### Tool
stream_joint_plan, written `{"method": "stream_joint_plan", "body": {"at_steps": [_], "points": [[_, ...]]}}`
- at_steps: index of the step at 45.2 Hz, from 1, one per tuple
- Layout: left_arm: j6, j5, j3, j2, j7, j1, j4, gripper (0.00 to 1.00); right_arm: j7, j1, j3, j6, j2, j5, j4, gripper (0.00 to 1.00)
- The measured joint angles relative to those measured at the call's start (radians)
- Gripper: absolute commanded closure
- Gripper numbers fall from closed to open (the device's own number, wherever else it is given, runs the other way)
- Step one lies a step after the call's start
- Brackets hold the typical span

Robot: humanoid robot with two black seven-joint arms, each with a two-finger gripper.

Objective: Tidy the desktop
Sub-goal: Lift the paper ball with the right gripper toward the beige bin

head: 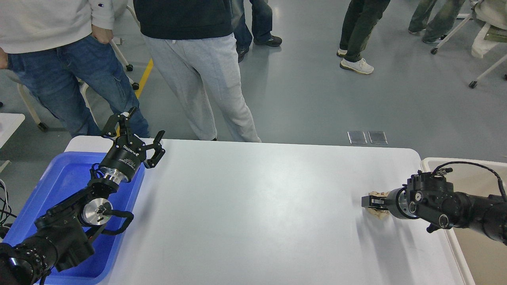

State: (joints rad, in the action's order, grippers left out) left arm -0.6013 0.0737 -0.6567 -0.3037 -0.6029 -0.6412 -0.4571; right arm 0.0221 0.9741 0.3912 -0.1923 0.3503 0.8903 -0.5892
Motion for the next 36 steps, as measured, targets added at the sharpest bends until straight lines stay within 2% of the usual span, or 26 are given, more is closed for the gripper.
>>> {"method": "stream_joint_plan", "body": {"at_steps": [6, 7, 8, 9, 23, 36], "points": [[0.000, 0.000, 0.000, 0.000, 0.000, 0.000, 0.000, 0.00, -0.016, -0.008, 0.001, 0.000, -0.012, 0.000, 0.026, 0.50], [0.000, 0.000, 0.000, 0.000, 0.000, 0.000, 0.000, 0.00, -0.020, -0.010, 0.002, 0.000, -0.013, 0.000, 0.030, 0.59], [0.000, 0.000, 0.000, 0.000, 0.000, 0.000, 0.000, 0.00, -0.024, -0.011, 0.002, 0.001, -0.014, 0.000, 0.035, 0.82], [0.000, 0.000, 0.000, 0.000, 0.000, 0.000, 0.000, 0.00, -0.029, -0.013, 0.002, 0.001, -0.016, 0.000, 0.040, 1.00], [0.000, 0.000, 0.000, 0.000, 0.000, 0.000, 0.000, 0.00, -0.069, -0.029, -0.003, 0.001, -0.022, -0.004, 0.076, 1.00], [0.000, 0.000, 0.000, 0.000, 0.000, 0.000, 0.000, 0.00, -0.089, -0.034, -0.013, 0.002, -0.016, -0.014, 0.083, 1.00]]}}
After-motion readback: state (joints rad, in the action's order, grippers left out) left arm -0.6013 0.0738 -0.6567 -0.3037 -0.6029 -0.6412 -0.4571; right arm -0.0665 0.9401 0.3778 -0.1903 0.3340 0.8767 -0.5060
